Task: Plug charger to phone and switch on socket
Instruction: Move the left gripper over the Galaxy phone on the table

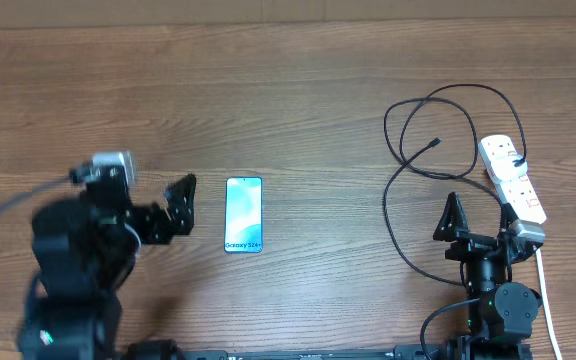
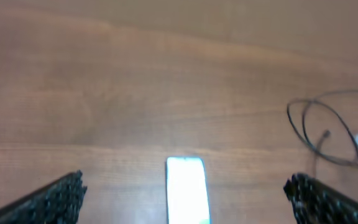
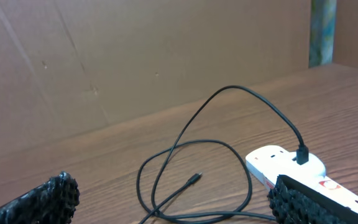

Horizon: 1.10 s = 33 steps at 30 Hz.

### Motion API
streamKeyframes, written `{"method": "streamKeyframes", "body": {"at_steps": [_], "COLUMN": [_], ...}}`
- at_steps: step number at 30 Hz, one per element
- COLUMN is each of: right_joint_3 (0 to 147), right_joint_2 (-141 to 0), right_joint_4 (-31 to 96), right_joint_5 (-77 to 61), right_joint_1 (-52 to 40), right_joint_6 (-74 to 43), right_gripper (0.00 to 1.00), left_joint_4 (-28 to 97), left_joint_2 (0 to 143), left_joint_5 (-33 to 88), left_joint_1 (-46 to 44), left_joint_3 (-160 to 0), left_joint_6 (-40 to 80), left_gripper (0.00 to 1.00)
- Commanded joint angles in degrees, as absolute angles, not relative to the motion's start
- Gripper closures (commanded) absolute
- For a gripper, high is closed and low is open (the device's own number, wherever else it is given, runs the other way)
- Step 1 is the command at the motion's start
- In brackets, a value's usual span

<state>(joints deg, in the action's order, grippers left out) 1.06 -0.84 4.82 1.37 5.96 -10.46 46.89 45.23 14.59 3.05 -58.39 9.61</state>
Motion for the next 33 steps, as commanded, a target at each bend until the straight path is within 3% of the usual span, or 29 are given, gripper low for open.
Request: {"method": "streamKeyframes", "body": {"at_steps": [1,10,15,33], "right_joint_3": [0.45,0.45,0.45,0.45], "right_joint_2": [-0.16,-0.16,-0.19,-0.16], "right_joint_4": [4.64,4.67,4.67,4.64], "right_joint_5": [0.95,0.95,0.95,0.95], "right_joint_1": [6.13,6.13,6.13,6.13], "right_joint_6": [-9.54,-9.52,-9.54,-9.52], "right_gripper": [0.00,0.00,0.00,0.00], "left_joint_4": [54.48,71.66,72.23,79.68], "left_joint_2": [53.65,72.60,76.31,91.31], "left_joint_5": [16.05,8.64,8.43,8.54], "left_joint_1": [0.80,-12.21,-15.73,-15.79], "left_joint_3": [-70.83,-96.07,-97.10,-97.10], "left_joint_6": [10.28,10.31,10.31,13.93], "left_gripper": [0.00,0.00,0.00,0.00]}}
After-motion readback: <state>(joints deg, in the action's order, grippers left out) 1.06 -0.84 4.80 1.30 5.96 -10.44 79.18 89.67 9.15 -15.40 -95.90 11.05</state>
